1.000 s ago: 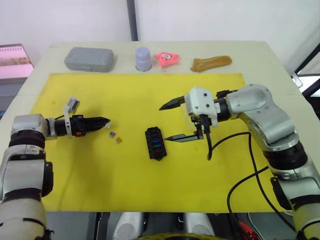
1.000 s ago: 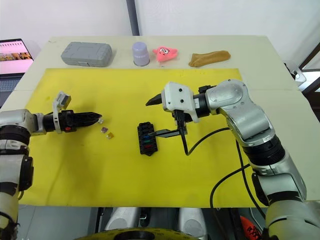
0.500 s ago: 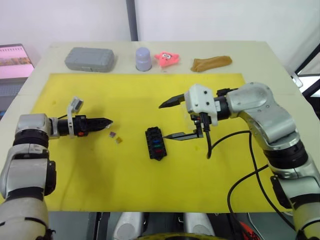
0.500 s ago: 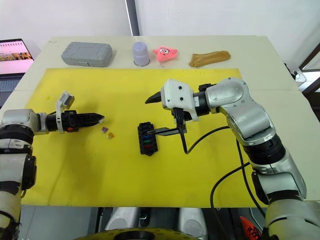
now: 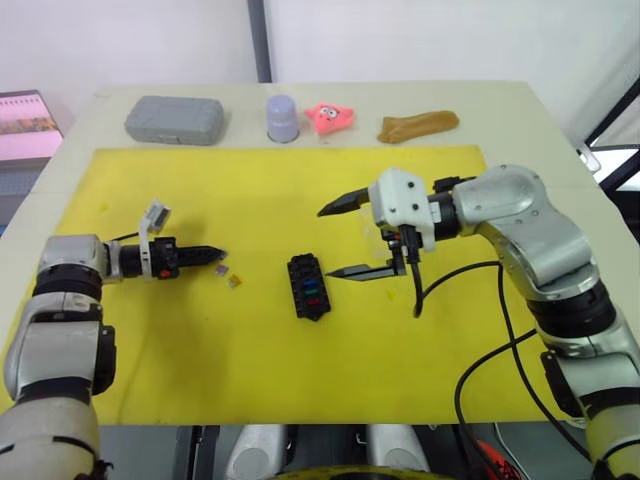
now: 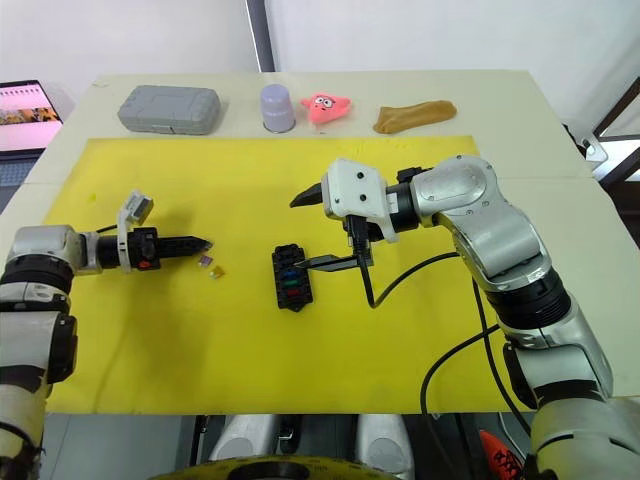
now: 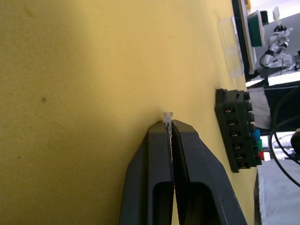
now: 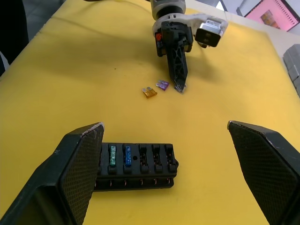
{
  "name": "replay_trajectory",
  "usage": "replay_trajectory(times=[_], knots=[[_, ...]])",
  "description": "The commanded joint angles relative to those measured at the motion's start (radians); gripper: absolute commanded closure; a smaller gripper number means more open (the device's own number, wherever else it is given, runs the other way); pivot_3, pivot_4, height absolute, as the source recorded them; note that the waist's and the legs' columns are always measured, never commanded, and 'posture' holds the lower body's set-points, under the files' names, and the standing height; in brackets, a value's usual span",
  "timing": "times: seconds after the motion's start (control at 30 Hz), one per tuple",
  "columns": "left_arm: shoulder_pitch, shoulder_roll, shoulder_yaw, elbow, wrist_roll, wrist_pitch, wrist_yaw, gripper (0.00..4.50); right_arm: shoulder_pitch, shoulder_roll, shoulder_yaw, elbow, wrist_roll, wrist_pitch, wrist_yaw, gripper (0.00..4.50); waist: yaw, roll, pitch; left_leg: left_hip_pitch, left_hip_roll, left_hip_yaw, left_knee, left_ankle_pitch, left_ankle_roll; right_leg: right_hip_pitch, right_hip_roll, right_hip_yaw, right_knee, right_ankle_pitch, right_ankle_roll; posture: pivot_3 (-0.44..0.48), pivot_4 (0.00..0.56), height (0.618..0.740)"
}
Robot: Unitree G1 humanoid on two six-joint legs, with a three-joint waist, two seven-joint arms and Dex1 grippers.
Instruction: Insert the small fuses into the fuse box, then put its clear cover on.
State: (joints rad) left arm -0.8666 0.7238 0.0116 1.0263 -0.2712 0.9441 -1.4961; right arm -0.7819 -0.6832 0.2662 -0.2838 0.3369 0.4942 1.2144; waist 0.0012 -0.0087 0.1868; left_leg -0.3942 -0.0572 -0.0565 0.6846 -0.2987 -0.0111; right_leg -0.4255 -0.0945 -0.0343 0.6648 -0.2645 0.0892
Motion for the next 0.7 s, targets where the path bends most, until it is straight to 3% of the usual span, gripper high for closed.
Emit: replay_trajectory(times=[0.03,0.33,0.4,0.53,0.7], knots=[[0.033,0.011,0.012,0.007,0.0,0.004,0.019,4.47,-0.021,0.005,-0.017,-0.025,0.008,-0.015,0.001,0.0,-0.006,0.0,0.0,0.0,0.0,0.0,0.0,0.0,0.0,0.0,0.0,0.0,0.0,0.0,0.0,0.0,0.15,0.731],[0.072,0.049,0.079,-0.114,-0.065,0.057,0.016,4.47,-0.018,0.014,-0.01,-0.024,0.009,-0.009,0.001,0.0,-0.016,0.0,0.0,0.0,0.001,0.0,0.0,0.0,0.0,0.0,0.001,0.001,0.0,0.0,0.0,0.0,0.15,0.731],[0.093,0.054,0.13,-0.252,-0.133,0.105,0.024,4.47,-0.01,0.021,-0.016,-0.033,0.034,0.029,-0.006,0.0,-0.016,0.0,0.0,0.0,0.002,0.0,0.0,0.0,0.0,-0.001,0.0,0.001,0.0,0.0,0.0,0.0,0.15,0.731],[0.168,0.008,0.264,-0.715,-0.32,0.165,0.102,4.47,-0.025,0.075,-0.052,-0.041,0.147,0.238,-0.079,0.0,-0.012,-0.001,0.001,-0.004,0.002,-0.002,0.0,0.001,-0.002,-0.003,-0.002,0.001,0.0,0.0,0.0,0.0,0.15,0.731],[0.237,-0.06,0.278,-1.116,-0.456,0.159,0.208,4.47,-0.117,0.155,-0.087,-0.005,0.268,0.505,-0.18,0.0,-0.015,-0.001,0.001,-0.006,0.002,-0.002,0.001,0.001,-0.002,-0.004,-0.003,0.002,-0.001,0.0,0.0,0.0,0.15,0.731]])
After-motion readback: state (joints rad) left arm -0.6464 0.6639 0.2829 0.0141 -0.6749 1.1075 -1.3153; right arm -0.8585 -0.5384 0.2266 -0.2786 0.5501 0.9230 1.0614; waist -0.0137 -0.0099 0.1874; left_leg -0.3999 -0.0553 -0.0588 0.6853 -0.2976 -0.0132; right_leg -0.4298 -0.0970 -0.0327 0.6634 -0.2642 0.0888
